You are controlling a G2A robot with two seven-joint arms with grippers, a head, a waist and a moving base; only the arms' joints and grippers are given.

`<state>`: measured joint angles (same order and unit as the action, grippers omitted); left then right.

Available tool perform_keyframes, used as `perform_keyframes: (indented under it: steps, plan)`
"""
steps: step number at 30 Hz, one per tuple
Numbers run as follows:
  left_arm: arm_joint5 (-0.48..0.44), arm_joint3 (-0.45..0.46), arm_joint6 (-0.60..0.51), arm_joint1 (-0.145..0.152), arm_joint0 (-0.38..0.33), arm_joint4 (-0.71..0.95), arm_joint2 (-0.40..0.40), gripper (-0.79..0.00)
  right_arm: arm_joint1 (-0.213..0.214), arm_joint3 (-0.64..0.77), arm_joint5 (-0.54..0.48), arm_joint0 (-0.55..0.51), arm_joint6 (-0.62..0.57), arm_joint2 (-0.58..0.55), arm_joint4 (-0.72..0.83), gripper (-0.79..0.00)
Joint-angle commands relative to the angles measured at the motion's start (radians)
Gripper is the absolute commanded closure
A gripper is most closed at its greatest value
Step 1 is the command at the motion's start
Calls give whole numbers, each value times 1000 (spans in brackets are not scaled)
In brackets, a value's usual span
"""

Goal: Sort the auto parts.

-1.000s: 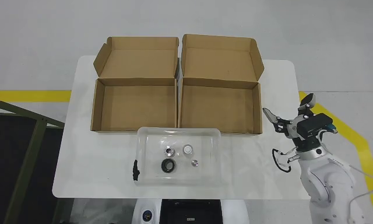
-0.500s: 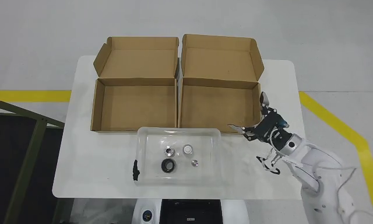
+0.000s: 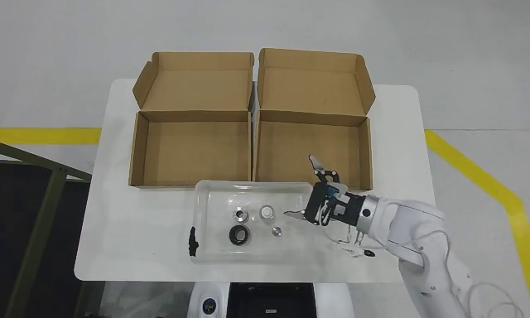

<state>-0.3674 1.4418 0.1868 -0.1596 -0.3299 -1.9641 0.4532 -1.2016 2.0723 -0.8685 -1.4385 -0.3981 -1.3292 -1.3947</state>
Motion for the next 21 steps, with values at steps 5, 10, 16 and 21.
perform_keyframes:
  steps: [5, 10, 16, 21]
  plan:
    - [0, 0, 0, 0, 0, 0, 0, -785, -3, -54, -19, 57, -49, 105, 7, -785]
    - [0, 0, 0, 0, 0, 0, 0, -785, -3, -72, -31, 78, -66, 167, -4, -785]
    - [0, 0, 0, 0, 0, 0, 0, -785, 0, -76, -45, 85, -82, 215, -19, -785]
    - [0, 0, 0, 0, 0, 0, 0, -785, 1, -90, -46, 98, -83, 252, -22, -785]
